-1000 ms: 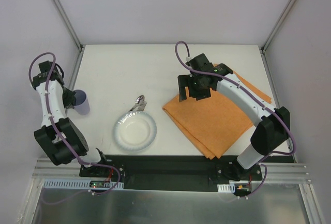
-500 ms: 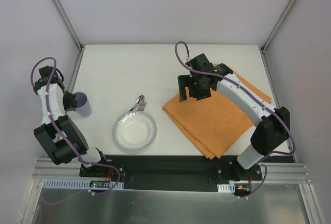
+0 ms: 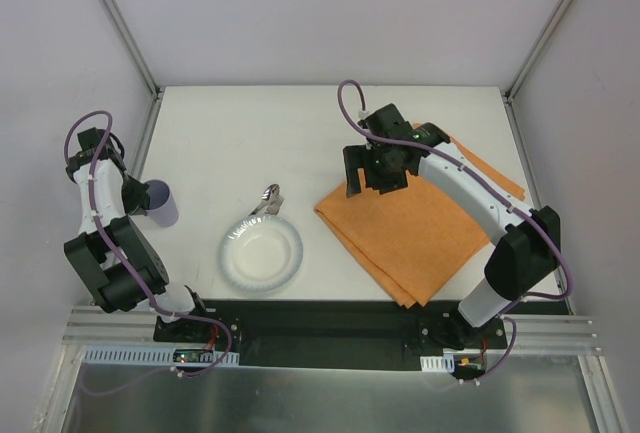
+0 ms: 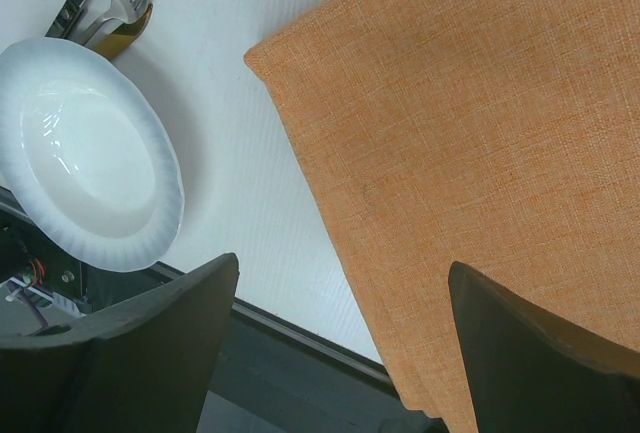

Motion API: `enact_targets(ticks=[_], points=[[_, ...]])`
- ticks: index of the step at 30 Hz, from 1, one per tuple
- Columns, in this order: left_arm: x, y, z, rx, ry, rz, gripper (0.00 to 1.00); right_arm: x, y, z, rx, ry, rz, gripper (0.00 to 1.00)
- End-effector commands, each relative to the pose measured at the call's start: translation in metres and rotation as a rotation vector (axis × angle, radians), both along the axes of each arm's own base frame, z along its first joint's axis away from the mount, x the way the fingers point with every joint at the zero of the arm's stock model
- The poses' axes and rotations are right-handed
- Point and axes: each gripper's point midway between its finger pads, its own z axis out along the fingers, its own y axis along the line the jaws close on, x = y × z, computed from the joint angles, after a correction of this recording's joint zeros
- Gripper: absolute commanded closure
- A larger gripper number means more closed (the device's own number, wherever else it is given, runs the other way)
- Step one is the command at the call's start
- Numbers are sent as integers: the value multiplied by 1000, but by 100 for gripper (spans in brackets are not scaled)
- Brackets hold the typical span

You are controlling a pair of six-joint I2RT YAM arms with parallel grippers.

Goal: Set the dinner table for one person
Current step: Adjust the cup at the corner of the board.

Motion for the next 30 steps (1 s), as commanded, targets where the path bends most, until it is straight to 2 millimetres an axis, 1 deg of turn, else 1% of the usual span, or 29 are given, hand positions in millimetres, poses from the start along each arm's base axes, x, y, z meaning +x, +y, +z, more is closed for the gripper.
enact_targets(ticks=[1, 2, 4, 6, 7, 10, 15, 18, 19, 20, 21, 22, 23, 24, 25, 26, 28, 29, 30], points=[[5, 6, 10, 34, -20, -34, 95, 1, 5, 13, 14, -28, 10, 11], [6, 7, 12, 37, -25, -36, 94, 1, 6, 13, 14, -28, 11, 11], [6, 7, 14, 39, -28, -40, 84, 2, 7, 13, 17, -29, 11, 11], [6, 6, 18, 39, -35, -40, 68, 3, 9, 13, 18, -27, 12, 11], [8, 7, 22, 45, -44, -40, 58, 2, 10, 13, 21, -25, 14, 11], [9, 8, 31, 60, -63, -42, 42, 3, 13, 11, 25, -22, 20, 11], [12, 7, 45, 61, -93, -46, 37, 5, 19, 11, 28, -16, 58, 11], [18, 1, 62, 50, -156, -55, 35, 3, 23, 10, 30, 1, 103, 11], [21, -1, 69, 45, -188, -58, 35, -2, 28, 9, 57, 27, 130, 9], [26, -9, 79, 19, -242, -72, 34, -3, 33, 9, 81, 33, 149, 9], [29, -13, 87, 11, -273, -79, 34, -5, 38, 8, 106, 46, 162, 8], [33, -17, 94, -4, -312, -83, 34, -13, 47, 7, 157, 82, 197, 7], [38, -23, 106, -11, -370, -102, 34, -15, 54, 2, 190, 100, 216, 7], [43, -34, 112, -42, -411, -128, 34, -19, 60, 0, 222, 122, 232, 7], [46, -40, 117, -56, -439, -142, 33, -24, 67, 1, 266, 152, 257, 7], [48, -47, 126, -56, -476, -162, 33, -25, 71, -8, 273, 165, 267, 7], [52, -69, 129, -85, -493, -229, 34, -28, 78, -15, 283, 170, 289, 7], [51, -79, 130, -87, -497, -255, 34, -25, 82, -20, 289, 157, 298, 7], [51, -88, 125, -93, -490, -279, 34, -29, 85, -29, 283, 164, 308, 7]])
